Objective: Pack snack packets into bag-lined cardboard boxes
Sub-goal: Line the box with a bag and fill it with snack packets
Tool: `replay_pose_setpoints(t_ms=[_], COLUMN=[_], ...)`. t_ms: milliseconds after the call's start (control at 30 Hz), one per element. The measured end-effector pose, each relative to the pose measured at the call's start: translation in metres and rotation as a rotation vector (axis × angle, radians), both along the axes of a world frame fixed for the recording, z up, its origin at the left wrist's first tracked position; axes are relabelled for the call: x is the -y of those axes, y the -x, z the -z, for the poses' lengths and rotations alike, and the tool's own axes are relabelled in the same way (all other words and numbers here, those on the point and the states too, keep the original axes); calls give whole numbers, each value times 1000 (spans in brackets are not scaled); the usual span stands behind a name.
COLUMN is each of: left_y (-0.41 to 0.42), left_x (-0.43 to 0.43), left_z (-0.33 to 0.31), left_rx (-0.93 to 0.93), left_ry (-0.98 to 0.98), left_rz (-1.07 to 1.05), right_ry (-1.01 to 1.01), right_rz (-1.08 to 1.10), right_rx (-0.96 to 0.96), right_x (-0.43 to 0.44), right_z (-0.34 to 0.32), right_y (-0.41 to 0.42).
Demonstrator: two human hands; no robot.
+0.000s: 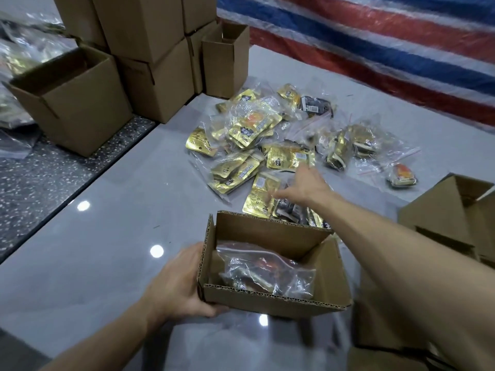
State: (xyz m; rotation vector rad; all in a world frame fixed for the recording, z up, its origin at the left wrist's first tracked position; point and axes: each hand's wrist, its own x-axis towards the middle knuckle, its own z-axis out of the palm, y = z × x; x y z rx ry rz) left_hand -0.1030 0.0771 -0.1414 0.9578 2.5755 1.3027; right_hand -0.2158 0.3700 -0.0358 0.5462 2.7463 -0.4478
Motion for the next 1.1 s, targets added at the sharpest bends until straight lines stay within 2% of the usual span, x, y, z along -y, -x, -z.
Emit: replay_pose_setpoints(t_ms=[100,233,400,500,567,667,767,867,1000,1100], left_y=[-2,0,1,2,2,1,0,0,-1,-3], left_x=[-1,-3,-4,-3,-2,-1,-2,-2,0,-1], left_z=[-2,-6,-3,-1,-1,-1,-1,2,4,3], left_rx=[-5,10,15,20,8,10,8,29,21,30], left_ry=[13,20,3,-3,-3,5,22,60,56,42], left_rz=[-13,3,30,26,22,10,-8,8,-3,-19], right_ry=[-16,0,294,512,425,55,-67,-29,196,288], right_rz=[54,-23,7,56,18,-91,-47,-12,147,212], right_rx=[-67,-137,-203,-90,34,73,108,204,182,241], right_x=[-14,-43,-70,-74,-68,-45,-15,1,-4,-9], right_z=[8,10,9,6,8,11,14,15,10,1], right_y=[-10,-29,-48,-50,-47,-40,-30,-19,-13,-14])
